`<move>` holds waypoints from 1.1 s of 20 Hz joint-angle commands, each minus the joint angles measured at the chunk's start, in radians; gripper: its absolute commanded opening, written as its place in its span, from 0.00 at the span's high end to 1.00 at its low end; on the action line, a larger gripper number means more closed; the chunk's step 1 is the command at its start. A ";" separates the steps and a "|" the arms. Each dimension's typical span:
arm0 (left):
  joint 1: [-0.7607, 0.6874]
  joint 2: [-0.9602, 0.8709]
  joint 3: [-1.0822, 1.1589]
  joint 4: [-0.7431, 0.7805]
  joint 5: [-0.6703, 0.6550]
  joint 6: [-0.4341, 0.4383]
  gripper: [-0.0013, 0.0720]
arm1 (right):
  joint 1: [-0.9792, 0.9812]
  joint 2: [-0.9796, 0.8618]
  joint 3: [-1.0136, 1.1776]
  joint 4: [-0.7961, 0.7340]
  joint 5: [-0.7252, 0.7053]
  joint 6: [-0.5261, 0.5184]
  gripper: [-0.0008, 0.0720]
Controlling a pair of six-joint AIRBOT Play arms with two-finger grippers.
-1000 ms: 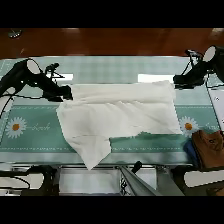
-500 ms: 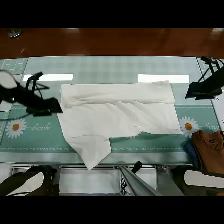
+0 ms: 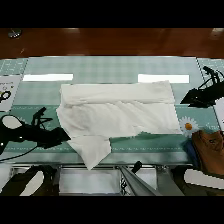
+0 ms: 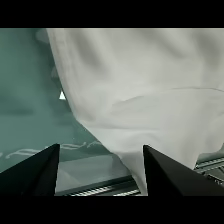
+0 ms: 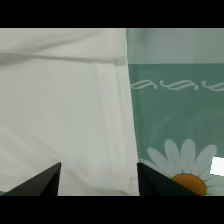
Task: Fold the shirts.
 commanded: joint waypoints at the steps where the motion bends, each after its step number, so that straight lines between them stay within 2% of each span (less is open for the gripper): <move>1: 0.006 0.014 -0.068 -0.090 0.074 0.005 0.14 | -0.004 0.002 -0.009 0.018 -0.021 -0.009 0.24; 6: -0.004 -0.032 -0.068 -0.110 0.088 0.019 0.15 | -0.004 0.002 -0.010 0.018 -0.022 -0.008 0.24; 10: -0.158 -0.087 -0.068 -0.224 0.173 0.031 0.17 | -0.004 0.002 -0.010 0.018 -0.020 -0.008 0.24; 11: -0.206 -0.101 -0.068 -0.253 0.207 0.031 0.30 | -0.004 0.002 -0.009 0.018 -0.018 -0.008 0.24; 12: -0.250 -0.116 -0.068 -0.275 0.237 0.030 0.66 | -0.004 0.002 -0.009 0.018 -0.015 -0.008 0.24; 13: -0.278 -0.127 -0.068 -0.288 0.256 0.028 0.96 | -0.004 0.002 -0.009 0.016 -0.010 -0.008 0.24; 17: -0.278 -0.132 -0.068 -0.291 0.262 0.028 0.95 | -0.026 0.002 -0.026 -0.090 -0.008 -0.008 0.27; 19: -0.276 -0.132 -0.068 -0.291 0.258 0.028 0.95 | -0.102 0.002 -0.101 -0.037 -0.005 -0.012 0.25; 21: -0.276 -0.132 -0.068 -0.290 0.259 0.029 0.95 | -0.179 0.002 -0.186 0.036 -0.003 -0.036 0.16; 22: -0.276 -0.132 -0.068 -0.291 0.260 0.032 0.95 | -0.201 0.002 -0.219 0.072 -0.010 -0.047 0.16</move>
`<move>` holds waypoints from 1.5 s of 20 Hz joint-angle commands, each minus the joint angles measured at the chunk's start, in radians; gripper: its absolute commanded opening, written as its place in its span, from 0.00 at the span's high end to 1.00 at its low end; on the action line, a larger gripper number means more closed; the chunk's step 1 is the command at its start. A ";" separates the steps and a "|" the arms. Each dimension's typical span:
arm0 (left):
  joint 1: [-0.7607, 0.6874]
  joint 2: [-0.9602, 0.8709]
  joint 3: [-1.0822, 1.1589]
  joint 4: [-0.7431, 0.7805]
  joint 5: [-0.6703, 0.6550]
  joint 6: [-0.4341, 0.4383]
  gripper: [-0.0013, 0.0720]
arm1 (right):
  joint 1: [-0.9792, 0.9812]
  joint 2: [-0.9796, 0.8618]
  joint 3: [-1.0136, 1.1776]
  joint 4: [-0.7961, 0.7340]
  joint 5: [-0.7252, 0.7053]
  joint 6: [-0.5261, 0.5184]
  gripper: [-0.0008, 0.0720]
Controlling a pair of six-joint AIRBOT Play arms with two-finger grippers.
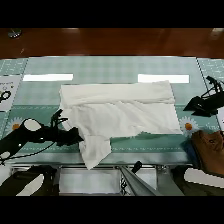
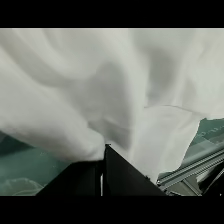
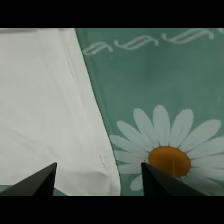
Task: Fold the shirts.
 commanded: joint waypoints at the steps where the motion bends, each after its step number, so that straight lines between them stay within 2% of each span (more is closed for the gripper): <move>1: -0.004 -0.002 0.000 -0.006 0.006 0.003 0.95 | -0.086 0.000 -0.115 0.096 -0.012 -0.044 0.16; 6: -0.004 -0.002 0.000 -0.006 0.006 0.003 0.95 | -0.084 0.000 -0.212 0.096 -0.073 -0.068 0.16; 12: -0.004 -0.002 0.000 -0.007 0.014 0.003 0.95 | -0.036 0.000 -0.295 0.108 -0.084 -0.093 0.16; 14: -0.004 -0.002 0.000 -0.007 0.017 0.002 0.95 | 0.032 0.000 -0.315 0.107 -0.120 -0.088 0.24; 15: -0.004 -0.002 0.001 -0.007 0.017 0.003 0.95 | 0.064 0.001 -0.315 0.106 -0.130 -0.077 0.44; 17: 0.005 -0.002 0.006 -0.006 0.024 0.003 0.95 | 0.098 0.001 -0.312 0.116 -0.119 -0.063 0.96; 20: 0.066 0.023 0.079 -0.003 0.016 0.027 0.95 | 0.100 0.024 -0.249 0.155 -0.065 -0.072 0.96; 22: 0.117 0.039 0.181 -0.003 0.003 0.106 0.95 | 0.100 0.069 -0.182 0.230 -0.097 -0.071 0.96; 26: 0.201 0.012 0.435 -0.006 0.055 0.132 0.95 | 0.110 0.090 -0.038 0.605 -0.294 -0.075 0.96; 28: 0.194 -0.059 0.529 -0.006 0.058 0.142 0.95 | 0.158 0.037 0.042 0.544 -0.375 -0.051 0.96; 30: 0.186 -0.165 0.608 -0.007 0.056 0.142 0.95 | 0.209 -0.052 0.113 0.497 -0.388 -0.026 0.96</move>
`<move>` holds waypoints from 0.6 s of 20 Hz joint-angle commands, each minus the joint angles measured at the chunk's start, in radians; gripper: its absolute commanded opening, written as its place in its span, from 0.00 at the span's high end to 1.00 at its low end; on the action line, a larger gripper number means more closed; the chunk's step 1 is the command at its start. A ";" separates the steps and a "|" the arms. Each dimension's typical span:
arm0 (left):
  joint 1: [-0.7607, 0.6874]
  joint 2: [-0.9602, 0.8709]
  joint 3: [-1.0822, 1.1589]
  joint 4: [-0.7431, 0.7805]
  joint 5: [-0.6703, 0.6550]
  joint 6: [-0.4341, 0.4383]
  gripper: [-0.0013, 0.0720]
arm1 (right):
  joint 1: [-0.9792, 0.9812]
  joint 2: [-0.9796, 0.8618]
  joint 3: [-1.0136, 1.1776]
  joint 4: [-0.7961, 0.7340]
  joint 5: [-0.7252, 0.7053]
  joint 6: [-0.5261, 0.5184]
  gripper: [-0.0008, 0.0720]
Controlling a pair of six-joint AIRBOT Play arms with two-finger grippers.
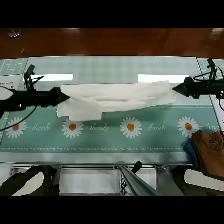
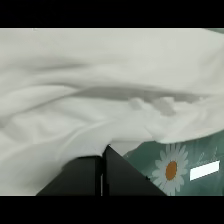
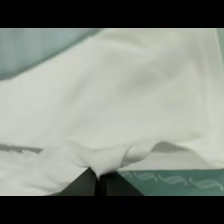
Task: Fold the shirts.
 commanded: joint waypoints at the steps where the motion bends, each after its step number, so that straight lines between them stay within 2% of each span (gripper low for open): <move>1: 0.006 -0.159 0.166 -0.001 0.014 0.015 0.95 | 0.078 -0.121 0.132 0.022 -0.106 0.031 0.96; 6: 0.009 -0.382 0.399 -0.002 0.013 0.010 0.95 | 0.148 -0.260 0.272 0.021 -0.288 0.109 0.96; 12: 0.009 -0.558 0.539 0.000 -0.057 -0.015 0.95 | 0.157 -0.365 0.331 -0.046 -0.280 0.146 0.96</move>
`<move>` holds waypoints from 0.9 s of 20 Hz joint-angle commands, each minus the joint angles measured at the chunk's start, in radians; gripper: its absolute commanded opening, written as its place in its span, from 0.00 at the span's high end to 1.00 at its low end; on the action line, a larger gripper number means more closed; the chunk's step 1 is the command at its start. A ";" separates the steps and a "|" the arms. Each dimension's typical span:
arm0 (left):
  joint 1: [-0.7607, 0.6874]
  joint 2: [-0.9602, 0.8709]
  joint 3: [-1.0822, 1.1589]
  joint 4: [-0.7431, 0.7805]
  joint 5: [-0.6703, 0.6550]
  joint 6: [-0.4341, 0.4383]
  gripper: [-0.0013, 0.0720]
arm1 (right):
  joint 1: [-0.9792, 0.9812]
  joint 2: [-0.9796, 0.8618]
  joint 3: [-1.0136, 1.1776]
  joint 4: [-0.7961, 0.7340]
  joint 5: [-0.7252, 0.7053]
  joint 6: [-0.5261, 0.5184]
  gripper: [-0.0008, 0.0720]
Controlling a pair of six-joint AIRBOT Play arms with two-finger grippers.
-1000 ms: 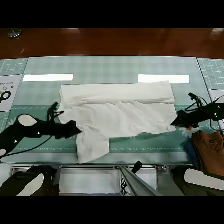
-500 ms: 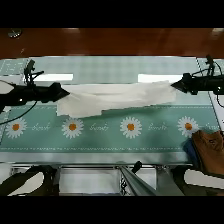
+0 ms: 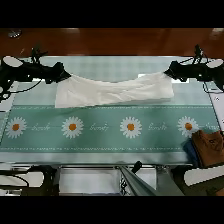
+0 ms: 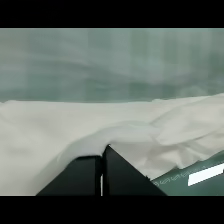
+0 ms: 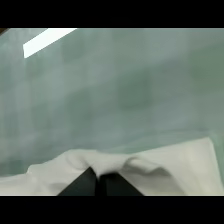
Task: Fold the shirts.
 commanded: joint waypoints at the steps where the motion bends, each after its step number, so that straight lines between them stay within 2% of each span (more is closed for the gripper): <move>1: 0.001 -0.104 0.054 0.001 -0.073 -0.015 0.95 | 0.008 -0.055 0.024 -0.070 0.009 0.031 0.96; 2: 0.001 -0.129 0.053 0.011 -0.115 -0.014 0.95 | 0.008 -0.058 0.024 -0.121 0.032 0.034 0.96; 3: 0.001 -0.151 0.053 0.029 -0.160 -0.015 0.90 | 0.008 -0.058 0.024 -0.192 0.054 0.043 0.96; 5: 0.004 -0.184 0.053 0.073 -0.248 -0.016 0.58 | 0.007 -0.058 0.024 -0.305 0.104 0.073 0.96; 6: 0.009 -0.193 0.053 0.089 -0.287 -0.016 0.53 | 0.007 -0.058 0.024 -0.354 0.124 0.085 0.96; 7: 0.015 -0.194 0.053 0.093 -0.307 -0.015 0.53 | 0.006 -0.058 0.024 -0.369 0.137 0.084 0.95; 10: 0.036 -0.175 0.054 0.095 -0.314 -0.023 0.50 | 0.006 -0.054 0.024 -0.374 0.149 0.084 0.42; 11: 0.044 -0.163 0.054 0.095 -0.314 -0.023 0.38 | 0.002 -0.051 0.024 -0.390 0.155 0.085 0.35; 12: 0.052 -0.150 0.054 0.095 -0.314 -0.023 0.37 | -0.004 -0.046 0.024 -0.406 0.161 0.085 0.30; 13: 0.058 -0.133 0.054 0.095 -0.314 -0.023 0.37 | -0.015 -0.037 0.024 -0.414 0.161 0.085 0.15; 18: 0.065 -0.022 0.054 0.091 -0.312 -0.019 0.37 | -0.150 -0.036 0.024 -0.213 0.221 0.048 0.14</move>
